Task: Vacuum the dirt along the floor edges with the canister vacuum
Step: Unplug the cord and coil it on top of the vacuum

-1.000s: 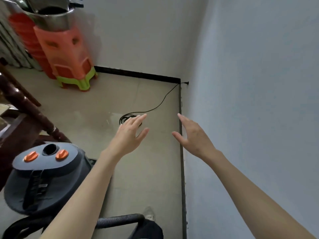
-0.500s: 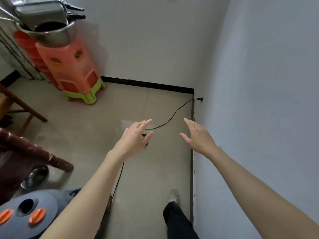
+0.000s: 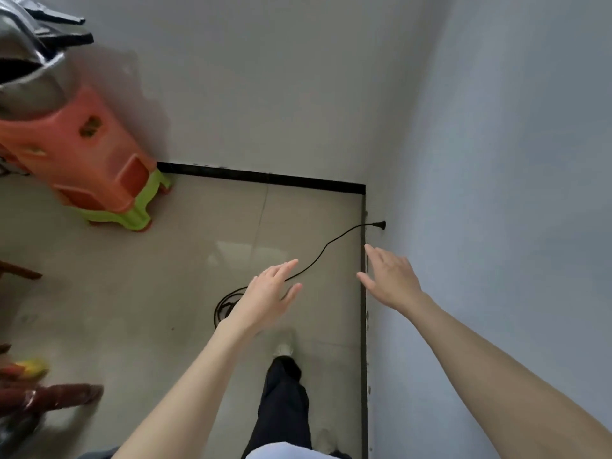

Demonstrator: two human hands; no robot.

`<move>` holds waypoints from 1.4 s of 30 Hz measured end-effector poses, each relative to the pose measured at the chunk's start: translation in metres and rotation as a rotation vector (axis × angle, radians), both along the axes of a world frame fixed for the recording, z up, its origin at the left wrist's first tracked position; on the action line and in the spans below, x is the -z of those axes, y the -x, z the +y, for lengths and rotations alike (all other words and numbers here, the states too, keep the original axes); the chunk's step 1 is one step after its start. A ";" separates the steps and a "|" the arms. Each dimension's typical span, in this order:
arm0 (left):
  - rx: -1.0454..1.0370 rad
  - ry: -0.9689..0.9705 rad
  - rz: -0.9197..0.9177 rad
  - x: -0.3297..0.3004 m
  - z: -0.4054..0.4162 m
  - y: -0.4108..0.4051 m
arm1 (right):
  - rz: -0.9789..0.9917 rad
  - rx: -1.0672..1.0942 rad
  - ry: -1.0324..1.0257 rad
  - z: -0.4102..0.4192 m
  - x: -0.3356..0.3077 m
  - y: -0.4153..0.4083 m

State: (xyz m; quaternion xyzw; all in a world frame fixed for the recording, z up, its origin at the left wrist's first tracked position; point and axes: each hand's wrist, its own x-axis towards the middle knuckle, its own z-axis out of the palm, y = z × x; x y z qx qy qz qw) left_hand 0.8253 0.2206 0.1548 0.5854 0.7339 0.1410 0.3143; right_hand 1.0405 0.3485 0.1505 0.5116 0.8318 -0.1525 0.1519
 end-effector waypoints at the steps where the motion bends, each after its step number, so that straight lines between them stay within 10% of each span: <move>1: 0.011 0.015 -0.003 0.010 0.021 0.010 | -0.013 0.003 -0.001 0.021 0.008 0.005; 13: 0.200 0.072 -0.003 0.196 0.277 0.078 | -0.517 -0.099 0.011 0.249 0.160 0.038; 25: 0.376 0.030 -0.090 0.433 0.442 -0.034 | -1.081 -0.454 -0.072 0.383 0.340 0.021; 42: 0.351 0.033 -0.179 0.468 0.518 -0.116 | -1.252 -0.667 -0.104 0.409 0.344 -0.017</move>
